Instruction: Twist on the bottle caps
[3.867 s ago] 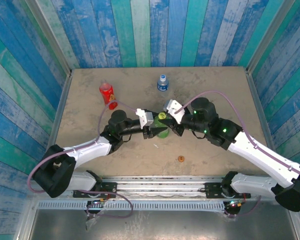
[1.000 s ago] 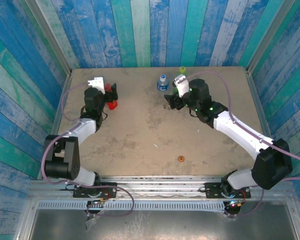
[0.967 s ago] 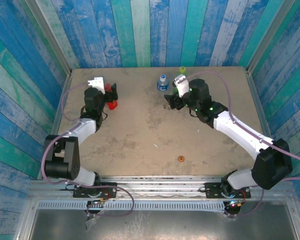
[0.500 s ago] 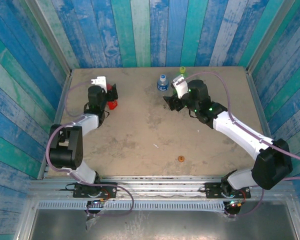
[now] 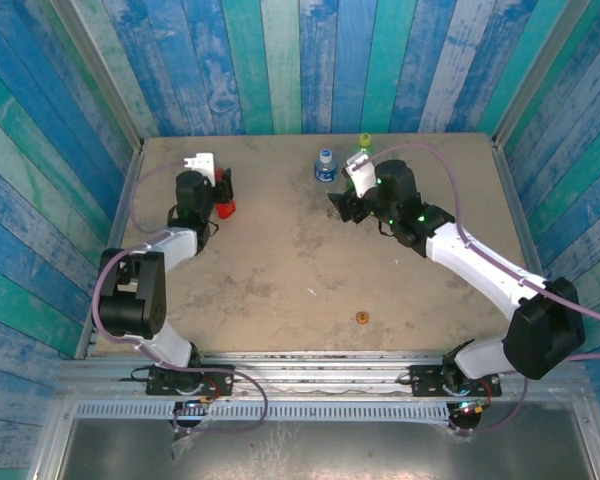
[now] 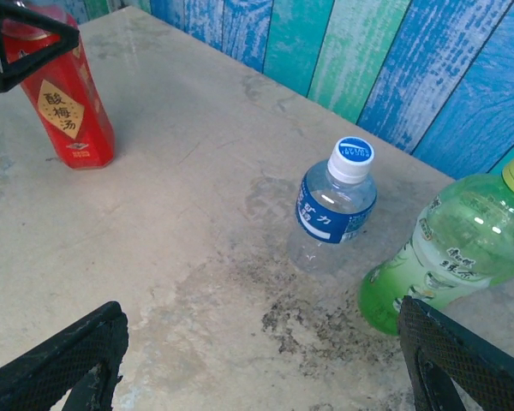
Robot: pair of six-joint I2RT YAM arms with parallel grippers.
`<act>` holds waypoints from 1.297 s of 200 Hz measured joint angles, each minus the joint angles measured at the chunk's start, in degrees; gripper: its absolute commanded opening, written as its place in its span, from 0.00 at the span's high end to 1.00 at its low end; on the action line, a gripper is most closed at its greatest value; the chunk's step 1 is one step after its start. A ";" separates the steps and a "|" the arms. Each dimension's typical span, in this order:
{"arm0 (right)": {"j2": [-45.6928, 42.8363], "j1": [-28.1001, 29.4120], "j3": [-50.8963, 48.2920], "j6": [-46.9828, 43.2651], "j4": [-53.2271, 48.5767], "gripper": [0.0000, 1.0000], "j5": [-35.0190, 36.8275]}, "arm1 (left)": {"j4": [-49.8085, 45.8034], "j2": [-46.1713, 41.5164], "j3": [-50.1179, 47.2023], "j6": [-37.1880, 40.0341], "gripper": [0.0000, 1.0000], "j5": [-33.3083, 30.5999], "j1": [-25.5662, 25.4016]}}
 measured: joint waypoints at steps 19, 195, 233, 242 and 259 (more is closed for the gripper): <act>-0.02 0.00 0.00 0.07 -0.39 0.16 0.96 | 1.22 -0.35 -1.07 0.92 0.43 3.19 0.00; -6.97 0.00 -2.95 -0.35 -3.76 0.16 5.64 | -18.69 -6.67 -1.05 22.47 0.37 50.75 -16.46; -7.19 0.00 -3.30 -0.39 -3.91 0.16 5.84 | -18.93 -6.67 -1.03 22.12 0.18 51.17 -16.39; -7.30 0.00 -3.37 -0.42 -3.93 0.16 5.90 | -18.36 -6.67 -1.07 21.75 0.15 51.08 -16.41; -7.63 0.00 -3.39 -0.44 -3.93 0.16 6.05 | -15.87 -6.69 -1.84 21.09 0.09 50.75 -16.39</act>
